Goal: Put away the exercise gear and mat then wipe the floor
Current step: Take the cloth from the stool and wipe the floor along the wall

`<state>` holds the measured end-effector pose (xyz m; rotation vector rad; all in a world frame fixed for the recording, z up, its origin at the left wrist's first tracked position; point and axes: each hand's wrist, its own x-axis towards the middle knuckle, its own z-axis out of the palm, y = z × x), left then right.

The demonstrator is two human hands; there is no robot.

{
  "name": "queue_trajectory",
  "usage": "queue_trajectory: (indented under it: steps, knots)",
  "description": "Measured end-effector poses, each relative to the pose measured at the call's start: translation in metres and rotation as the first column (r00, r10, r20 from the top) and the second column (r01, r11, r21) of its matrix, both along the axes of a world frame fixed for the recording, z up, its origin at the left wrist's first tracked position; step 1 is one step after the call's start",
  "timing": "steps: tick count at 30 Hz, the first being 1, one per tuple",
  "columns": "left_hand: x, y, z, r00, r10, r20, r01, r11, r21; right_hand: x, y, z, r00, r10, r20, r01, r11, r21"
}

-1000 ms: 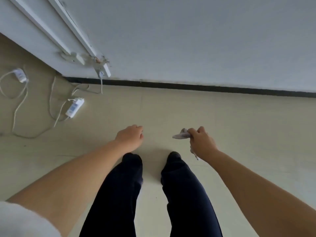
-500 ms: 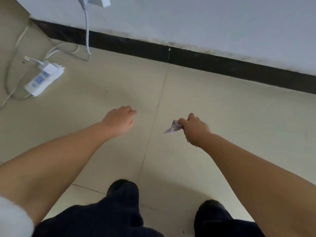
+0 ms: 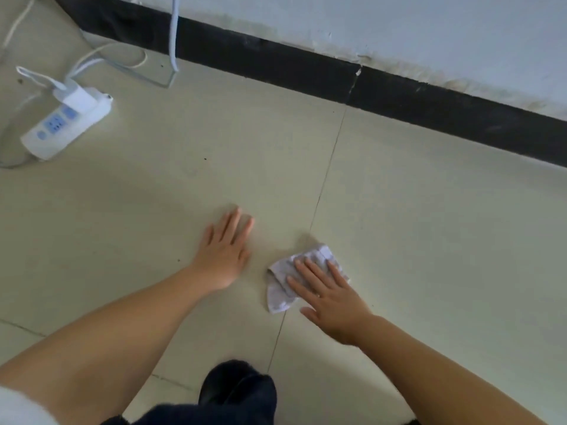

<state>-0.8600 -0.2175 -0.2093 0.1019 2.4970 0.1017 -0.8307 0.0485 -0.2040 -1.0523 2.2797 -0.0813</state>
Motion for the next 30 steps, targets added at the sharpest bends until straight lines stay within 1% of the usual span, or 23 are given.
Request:
queue_trajectory:
  steps: [1, 2, 3, 4, 5, 6, 7, 9, 11, 12, 14, 15, 17, 19, 21, 22, 23, 24, 25, 26, 27, 28, 30]
  knots:
    - [0.003, -0.002, -0.008, 0.999, 0.018, -0.038, -0.017, 1.000, 0.020, -0.017, 0.004, -0.007, 0.996, 0.085, -0.022, -0.085, 0.996, 0.026]
    - [0.004, -0.003, -0.013, 0.998, 0.030, -0.060, -0.028, 0.999, 0.044, -0.038, 0.004, -0.012, 0.991, 0.121, -0.062, -0.120, 0.993, 0.025]
    - [0.005, -0.003, -0.015, 0.997, 0.038, -0.069, -0.033, 0.997, 0.066, -0.063, 0.003, -0.012, 0.990, 0.101, -0.094, -0.100, 0.995, 0.016]
    - [0.005, -0.003, -0.015, 0.997, 0.040, -0.067, -0.035, 0.996, 0.081, -0.084, 0.001, -0.010, 0.993, 0.024, -0.114, -0.024, 1.000, 0.003]
    - [0.005, -0.002, -0.014, 0.998, 0.042, -0.053, -0.037, 0.995, 0.088, -0.105, 0.002, -0.007, 0.987, -0.103, -0.122, 0.105, 0.994, 0.009]
    - [0.004, -0.002, -0.015, 0.998, 0.044, -0.034, -0.041, 0.995, 0.092, -0.126, 0.004, -0.004, 0.969, -0.231, -0.091, 0.236, 0.970, 0.054]
    - [0.003, -0.003, -0.016, 0.999, 0.048, -0.014, -0.046, 0.994, 0.097, -0.147, 0.005, 0.000, 0.947, -0.315, -0.067, 0.321, 0.940, 0.113]
    - [0.001, -0.004, -0.017, 0.999, 0.048, -0.009, -0.047, 0.994, 0.103, -0.181, 0.008, 0.007, 0.919, -0.388, -0.066, 0.394, 0.902, 0.176]
    - [0.003, -0.004, -0.018, 0.999, 0.040, -0.012, -0.039, 0.994, 0.105, -0.191, 0.006, 0.006, 0.903, -0.418, -0.095, 0.429, 0.882, 0.195]
    - [0.004, -0.005, -0.018, 0.999, 0.038, -0.013, -0.036, 0.993, 0.112, -0.184, 0.001, 0.004, 0.891, -0.444, -0.098, 0.454, 0.874, 0.175]
    - [0.007, -0.007, -0.022, 0.998, 0.053, -0.041, -0.046, 0.986, 0.162, -0.149, -0.016, -0.003, 0.874, -0.477, -0.090, 0.482, 0.874, 0.055]
    - [0.008, -0.008, -0.023, 0.992, 0.082, -0.094, -0.061, 0.977, 0.206, -0.122, -0.025, -0.004, 0.896, -0.438, -0.078, 0.438, 0.899, -0.012]
    - [0.012, -0.009, -0.025, 0.954, 0.167, -0.251, -0.086, 0.949, 0.303, -0.051, -0.037, -0.010, 0.958, -0.262, -0.117, 0.250, 0.963, -0.104]
    - [0.013, -0.010, -0.026, 0.897, 0.282, -0.340, -0.132, 0.906, 0.403, 0.003, -0.040, -0.008, 0.995, -0.031, -0.090, 0.022, 0.995, -0.102]
    - [0.014, -0.008, -0.027, 0.850, 0.362, -0.383, -0.169, 0.876, 0.452, 0.001, -0.033, -0.015, 0.973, 0.224, -0.053, -0.230, 0.964, -0.136]
    - [0.016, -0.007, -0.027, 0.829, 0.377, -0.413, -0.167, 0.872, 0.461, -0.021, -0.030, -0.022, 0.947, 0.312, -0.079, -0.320, 0.937, -0.142]
    - [0.017, -0.006, -0.028, 0.813, 0.389, -0.433, -0.165, 0.867, 0.470, -0.050, -0.030, -0.025, 0.933, 0.347, -0.101, -0.357, 0.926, -0.125]
    - [0.018, -0.006, -0.028, 0.806, 0.401, -0.435, -0.167, 0.859, 0.484, -0.083, -0.033, -0.027, 0.940, 0.300, -0.162, -0.321, 0.939, -0.125]
    - [0.019, -0.006, -0.028, 0.808, 0.407, -0.426, -0.167, 0.852, 0.496, -0.120, -0.038, -0.027, 0.959, 0.186, -0.215, -0.216, 0.968, -0.125]
    - [0.020, -0.006, -0.028, 0.813, 0.404, -0.419, -0.164, 0.849, 0.502, -0.159, -0.045, -0.026, 0.970, 0.039, -0.241, -0.069, 0.990, -0.119]
    - [0.021, -0.006, -0.027, 0.818, 0.396, -0.418, -0.156, 0.851, 0.501, -0.195, -0.053, -0.022, 0.965, -0.106, -0.239, 0.091, 0.993, -0.074]
    - [0.021, -0.005, -0.027, 0.820, 0.387, -0.421, -0.149, 0.855, 0.496, -0.228, -0.062, -0.017, 0.948, -0.231, -0.219, 0.237, 0.971, 0.002]
    - [0.021, -0.004, -0.027, 0.817, 0.403, -0.412, -0.170, 0.851, 0.496, -0.276, -0.085, -0.004, 0.894, -0.426, -0.139, 0.440, 0.893, 0.095]
